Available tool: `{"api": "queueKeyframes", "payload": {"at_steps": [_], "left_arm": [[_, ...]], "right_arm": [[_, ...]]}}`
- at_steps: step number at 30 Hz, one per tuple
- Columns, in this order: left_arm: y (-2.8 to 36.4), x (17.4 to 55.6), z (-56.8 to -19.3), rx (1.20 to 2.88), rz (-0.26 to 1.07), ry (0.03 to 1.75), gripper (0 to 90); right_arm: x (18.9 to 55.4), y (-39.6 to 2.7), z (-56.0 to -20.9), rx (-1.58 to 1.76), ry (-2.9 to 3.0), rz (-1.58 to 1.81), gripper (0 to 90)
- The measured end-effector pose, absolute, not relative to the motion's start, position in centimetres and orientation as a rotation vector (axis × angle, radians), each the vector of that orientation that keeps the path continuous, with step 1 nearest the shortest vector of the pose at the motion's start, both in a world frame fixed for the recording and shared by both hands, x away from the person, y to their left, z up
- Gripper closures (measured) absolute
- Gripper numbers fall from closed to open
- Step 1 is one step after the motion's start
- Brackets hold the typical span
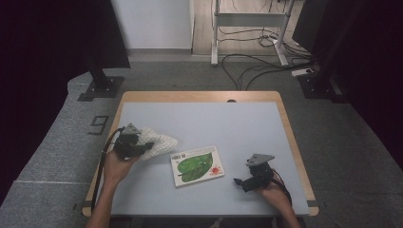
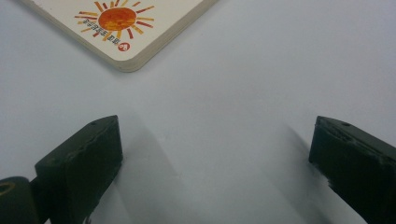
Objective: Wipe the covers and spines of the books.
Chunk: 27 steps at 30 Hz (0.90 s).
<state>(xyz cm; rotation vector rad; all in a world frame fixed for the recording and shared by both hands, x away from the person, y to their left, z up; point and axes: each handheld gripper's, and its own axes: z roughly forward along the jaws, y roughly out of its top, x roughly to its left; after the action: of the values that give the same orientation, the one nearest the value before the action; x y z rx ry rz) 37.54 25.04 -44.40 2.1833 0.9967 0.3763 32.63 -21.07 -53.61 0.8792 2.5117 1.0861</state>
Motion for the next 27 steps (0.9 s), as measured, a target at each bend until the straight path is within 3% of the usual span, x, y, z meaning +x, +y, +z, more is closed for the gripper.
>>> {"api": "queueKeyframes", "payload": {"at_steps": [27], "left_arm": [[18.0,38.1,-47.9,2.273,0.305,0.894,67.1]], "right_arm": [[32.6,-21.1,-53.6,0.875,2.511,1.088,2.6]]}}
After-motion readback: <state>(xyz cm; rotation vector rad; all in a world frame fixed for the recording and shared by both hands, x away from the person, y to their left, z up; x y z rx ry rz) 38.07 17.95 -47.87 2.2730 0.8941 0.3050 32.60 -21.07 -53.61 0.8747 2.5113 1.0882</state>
